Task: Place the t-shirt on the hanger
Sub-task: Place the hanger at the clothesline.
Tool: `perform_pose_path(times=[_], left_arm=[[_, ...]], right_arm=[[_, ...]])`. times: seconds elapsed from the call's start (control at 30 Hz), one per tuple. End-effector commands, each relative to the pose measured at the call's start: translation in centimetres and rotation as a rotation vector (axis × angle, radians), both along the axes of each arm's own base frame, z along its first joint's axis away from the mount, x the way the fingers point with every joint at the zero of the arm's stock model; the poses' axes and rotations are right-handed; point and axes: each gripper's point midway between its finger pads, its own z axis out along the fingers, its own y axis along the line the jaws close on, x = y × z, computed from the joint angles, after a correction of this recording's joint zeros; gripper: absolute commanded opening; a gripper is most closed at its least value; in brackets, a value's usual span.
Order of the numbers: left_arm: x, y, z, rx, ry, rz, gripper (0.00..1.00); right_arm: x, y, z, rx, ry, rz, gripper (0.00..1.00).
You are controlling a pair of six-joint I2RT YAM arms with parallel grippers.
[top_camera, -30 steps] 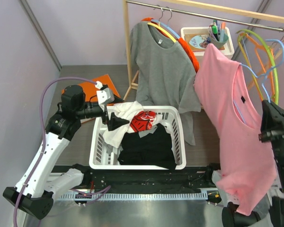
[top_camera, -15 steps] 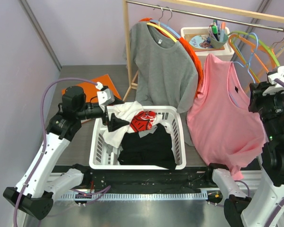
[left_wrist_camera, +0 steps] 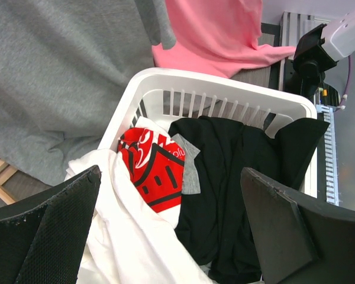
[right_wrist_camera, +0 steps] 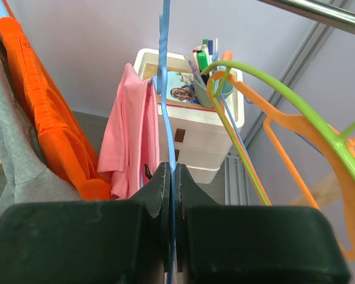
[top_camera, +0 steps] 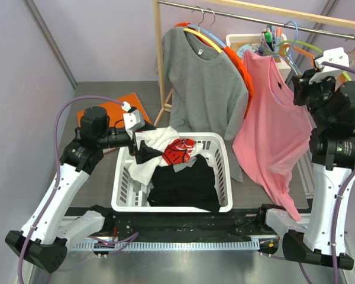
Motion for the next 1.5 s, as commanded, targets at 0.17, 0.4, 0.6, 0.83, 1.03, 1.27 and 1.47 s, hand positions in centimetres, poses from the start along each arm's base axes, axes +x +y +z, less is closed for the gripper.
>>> perform_pose_path(times=[0.17, 0.4, 0.6, 0.83, 1.03, 1.27, 1.47], left_arm=[[0.9, -0.1, 0.5, -0.002, -0.042, 0.007, 1.00], [1.3, -0.2, 0.1, 0.008, -0.033, 0.014, 1.00], [1.9, -0.2, 0.1, 0.016, -0.034, 0.021, 1.00], [1.9, 0.0, -0.5, 0.032, -0.028, 0.029, 1.00], [1.7, 0.3, -1.2, 0.054, -0.035, 0.035, 1.00], [1.7, 0.4, -1.6, 0.067, -0.024, 0.035, 1.00], [1.7, 0.5, -1.7, 0.072, -0.025, 0.037, 1.00]], right_arm=[[2.0, 2.5, 6.2, -0.025, -0.353, 0.152, 0.01], [3.7, 4.0, 5.1, -0.055, -0.365, 0.214, 0.01], [5.1, 6.7, 3.8, -0.118, -0.350, 0.249, 0.01], [7.2, 8.6, 3.4, -0.128, -0.372, 0.193, 0.01], [7.7, 8.3, 4.2, -0.113, -0.428, 0.149, 0.01], [7.7, 7.9, 5.2, -0.112, -0.482, 0.123, 0.01], [9.0, 8.5, 4.3, -0.122, -0.449, 0.144, 0.01]])
